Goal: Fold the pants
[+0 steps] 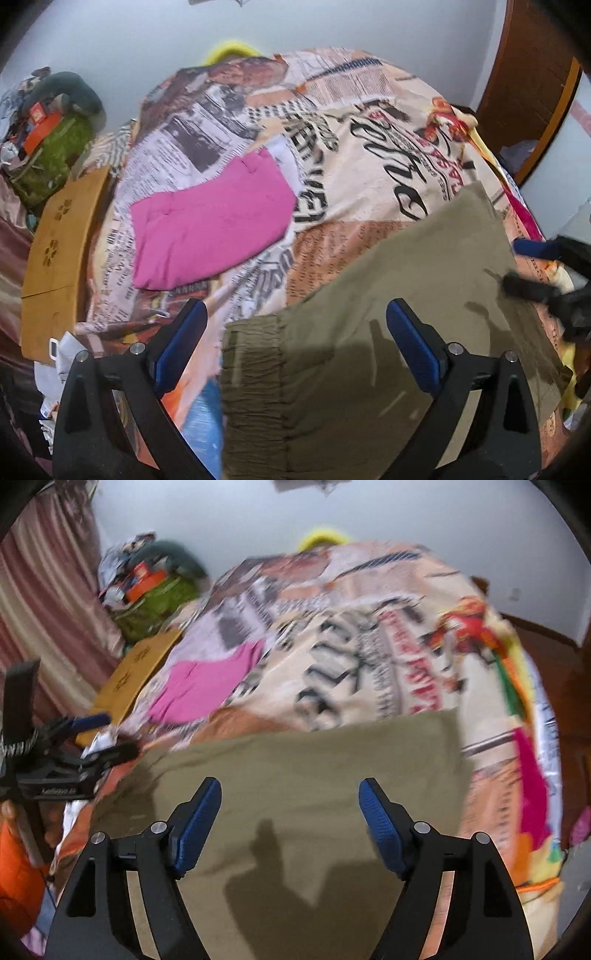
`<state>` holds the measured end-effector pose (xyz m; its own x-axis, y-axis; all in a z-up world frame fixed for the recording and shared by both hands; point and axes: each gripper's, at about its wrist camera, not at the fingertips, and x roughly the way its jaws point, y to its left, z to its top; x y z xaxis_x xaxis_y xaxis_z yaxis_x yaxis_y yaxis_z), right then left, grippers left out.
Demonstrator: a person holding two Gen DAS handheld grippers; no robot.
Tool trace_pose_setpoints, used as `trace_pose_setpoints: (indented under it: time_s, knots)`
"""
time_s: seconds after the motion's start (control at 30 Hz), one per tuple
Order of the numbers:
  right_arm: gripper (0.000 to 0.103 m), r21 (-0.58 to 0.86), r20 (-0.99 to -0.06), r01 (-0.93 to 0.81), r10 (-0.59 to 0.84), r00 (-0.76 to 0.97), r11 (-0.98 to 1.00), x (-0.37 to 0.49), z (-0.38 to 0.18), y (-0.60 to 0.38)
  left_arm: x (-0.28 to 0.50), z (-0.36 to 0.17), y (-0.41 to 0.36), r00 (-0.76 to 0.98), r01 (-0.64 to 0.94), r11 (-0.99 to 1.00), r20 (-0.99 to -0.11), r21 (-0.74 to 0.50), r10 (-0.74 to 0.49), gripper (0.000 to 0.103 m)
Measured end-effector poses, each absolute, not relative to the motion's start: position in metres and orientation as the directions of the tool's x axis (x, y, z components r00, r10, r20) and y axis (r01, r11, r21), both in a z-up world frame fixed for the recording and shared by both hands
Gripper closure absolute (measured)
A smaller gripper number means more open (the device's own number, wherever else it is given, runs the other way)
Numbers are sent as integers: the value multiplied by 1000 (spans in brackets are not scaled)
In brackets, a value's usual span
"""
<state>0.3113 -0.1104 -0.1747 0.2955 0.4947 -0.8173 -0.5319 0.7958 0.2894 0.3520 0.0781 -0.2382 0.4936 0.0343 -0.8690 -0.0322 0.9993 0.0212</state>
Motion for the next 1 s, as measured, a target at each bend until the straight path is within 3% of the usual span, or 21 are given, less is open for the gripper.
trace_pose_setpoints:
  time_s: [0.17, 0.37, 1.0]
  knots:
    - [29, 280, -882, -576, 443, 162, 768, 307, -215, -78, 358, -262, 65, 425, 18, 1000, -905, 4, -4, 4]
    - [29, 275, -902, -585, 416, 119, 763, 306, -228, -75, 360, -297, 61, 328, 30, 1000, -944, -4, -14, 4]
    - [24, 217, -913, -540, 365, 184, 813, 249, -203, -127, 295, -274, 77, 370, -28, 999, -929, -15, -4, 2]
